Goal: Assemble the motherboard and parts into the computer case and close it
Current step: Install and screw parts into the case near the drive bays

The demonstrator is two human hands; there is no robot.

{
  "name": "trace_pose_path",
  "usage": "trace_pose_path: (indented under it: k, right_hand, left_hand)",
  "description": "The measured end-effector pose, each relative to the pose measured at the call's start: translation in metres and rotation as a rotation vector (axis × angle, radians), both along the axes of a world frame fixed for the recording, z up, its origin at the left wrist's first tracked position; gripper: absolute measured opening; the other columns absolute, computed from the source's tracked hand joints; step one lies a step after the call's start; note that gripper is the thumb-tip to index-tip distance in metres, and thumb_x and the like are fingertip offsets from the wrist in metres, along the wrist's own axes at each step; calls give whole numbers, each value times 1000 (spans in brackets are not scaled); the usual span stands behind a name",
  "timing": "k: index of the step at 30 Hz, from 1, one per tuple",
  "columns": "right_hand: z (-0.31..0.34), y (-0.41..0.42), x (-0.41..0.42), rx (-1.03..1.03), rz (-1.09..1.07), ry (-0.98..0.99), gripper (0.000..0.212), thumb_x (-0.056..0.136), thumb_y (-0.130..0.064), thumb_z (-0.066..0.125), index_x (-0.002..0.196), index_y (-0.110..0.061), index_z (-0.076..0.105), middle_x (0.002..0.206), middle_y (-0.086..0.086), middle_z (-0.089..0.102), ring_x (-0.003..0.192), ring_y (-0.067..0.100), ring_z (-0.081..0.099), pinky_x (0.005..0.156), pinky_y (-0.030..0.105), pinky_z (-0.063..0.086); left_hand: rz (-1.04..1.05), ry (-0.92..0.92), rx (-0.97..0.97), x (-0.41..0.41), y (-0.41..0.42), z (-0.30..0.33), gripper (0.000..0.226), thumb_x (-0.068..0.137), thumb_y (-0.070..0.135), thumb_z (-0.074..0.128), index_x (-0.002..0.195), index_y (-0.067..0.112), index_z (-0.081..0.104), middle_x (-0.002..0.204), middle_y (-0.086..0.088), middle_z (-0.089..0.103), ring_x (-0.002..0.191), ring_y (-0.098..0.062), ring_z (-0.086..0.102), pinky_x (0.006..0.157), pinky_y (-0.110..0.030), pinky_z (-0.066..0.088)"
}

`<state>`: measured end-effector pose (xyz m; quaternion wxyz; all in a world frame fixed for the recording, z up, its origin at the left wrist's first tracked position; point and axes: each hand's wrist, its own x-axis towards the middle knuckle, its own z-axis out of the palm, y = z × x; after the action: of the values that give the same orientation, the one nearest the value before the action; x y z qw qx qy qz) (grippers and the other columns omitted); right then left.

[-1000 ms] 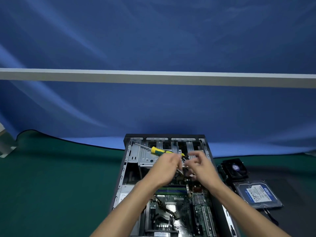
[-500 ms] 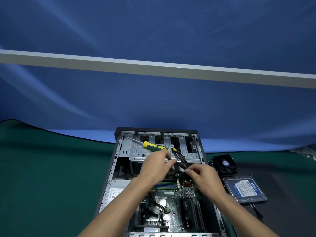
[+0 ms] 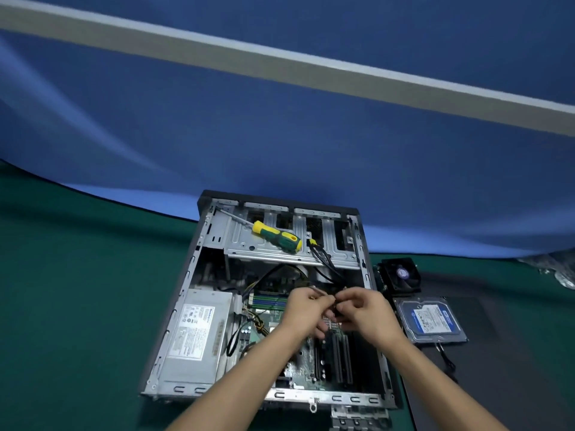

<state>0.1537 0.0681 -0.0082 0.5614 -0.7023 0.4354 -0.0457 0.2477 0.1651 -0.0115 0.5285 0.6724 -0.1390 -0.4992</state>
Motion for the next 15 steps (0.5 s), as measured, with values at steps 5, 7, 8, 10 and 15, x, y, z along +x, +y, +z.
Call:
trace_pose_path:
  k: [5,7,8,10,15]
  right_hand:
    - [-4,0,-6,45,-122,-39,18,82,13,62,81,-5,62,68,14,65,64,22,68,58,31,57]
    - [-3,0,-6,116,-187,-74,14,84,13,60,82,-1,62,62,11,67,58,17,69,48,22,53]
    - [-1,0,-5,141,-208,-83,12,85,12,60,83,0,62,60,10,68,56,15,69,47,21,52]
    - [2,-1,-5,192,-227,-98,10,88,7,59,82,-1,63,58,8,69,52,15,68,46,20,52]
    - [10,-7,-3,311,-240,-61,16,93,1,55,82,-1,66,56,7,67,46,10,64,41,18,49]
  left_hand:
    - [93,97,-54,-7,-5,-11,11,91,7,59,81,6,63,64,-5,58,39,-6,50,36,-18,41]
    - [131,118,-78,-9,-7,-12,12,91,6,60,80,7,65,64,-7,60,41,-6,51,37,-17,42]
    - [145,138,-91,-9,-7,-13,13,91,6,59,80,7,65,65,-8,59,42,-6,51,38,-17,43]
    - [153,177,-116,-7,-8,-14,11,90,6,60,83,8,67,68,-6,60,45,-7,51,40,-18,45]
    - [143,329,-207,-6,-6,-18,11,89,7,62,91,12,73,80,-5,69,57,-10,56,46,-21,48]
